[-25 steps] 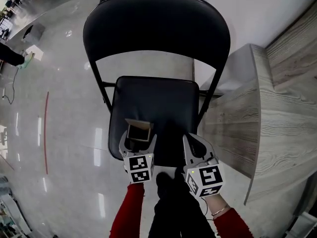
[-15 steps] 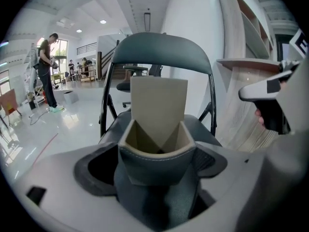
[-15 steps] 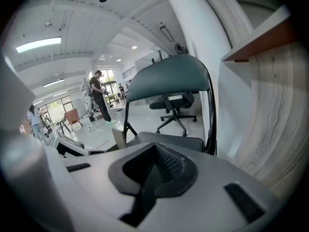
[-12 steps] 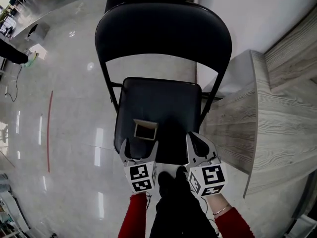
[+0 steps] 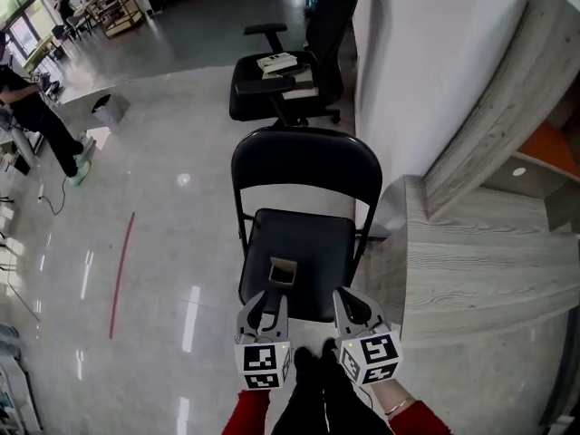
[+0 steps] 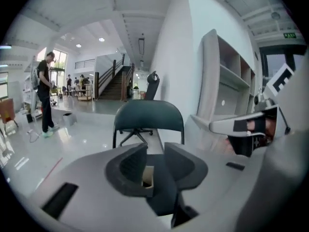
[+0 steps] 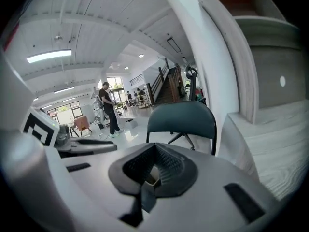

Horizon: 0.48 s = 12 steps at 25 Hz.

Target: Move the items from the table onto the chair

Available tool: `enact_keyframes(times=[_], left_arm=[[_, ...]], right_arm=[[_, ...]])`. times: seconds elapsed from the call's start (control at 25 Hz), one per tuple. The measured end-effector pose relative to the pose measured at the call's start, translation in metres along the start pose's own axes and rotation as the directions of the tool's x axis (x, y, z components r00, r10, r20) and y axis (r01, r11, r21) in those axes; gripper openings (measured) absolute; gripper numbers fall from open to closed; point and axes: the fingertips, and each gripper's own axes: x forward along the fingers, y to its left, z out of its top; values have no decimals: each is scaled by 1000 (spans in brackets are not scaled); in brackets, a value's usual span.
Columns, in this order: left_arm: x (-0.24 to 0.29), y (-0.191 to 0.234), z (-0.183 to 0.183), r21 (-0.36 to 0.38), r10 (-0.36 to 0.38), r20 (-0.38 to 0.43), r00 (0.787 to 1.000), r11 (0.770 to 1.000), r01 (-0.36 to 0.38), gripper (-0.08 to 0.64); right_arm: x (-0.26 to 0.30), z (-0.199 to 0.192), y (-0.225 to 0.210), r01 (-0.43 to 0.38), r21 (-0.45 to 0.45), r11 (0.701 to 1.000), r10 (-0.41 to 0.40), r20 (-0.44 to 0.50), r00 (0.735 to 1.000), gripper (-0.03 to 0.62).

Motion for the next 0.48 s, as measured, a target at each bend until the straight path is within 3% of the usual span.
enact_keyframes(times=[0.08, 0.12, 0.48], left_arm=[[-14, 3, 21, 34, 35, 23, 999, 999, -36, 40], [-19, 4, 29, 44, 47, 30, 998, 998, -49, 20], [-60, -6, 61, -4, -19, 152, 988, 1000, 20, 8]], right_arm=[[-12, 9, 6, -8, -24, 1000, 9, 6, 1000, 6], [-16, 13, 9, -13, -36, 999, 14, 12, 1000, 6], [-48, 49, 13, -28, -73, 997, 35, 101, 994, 6]])
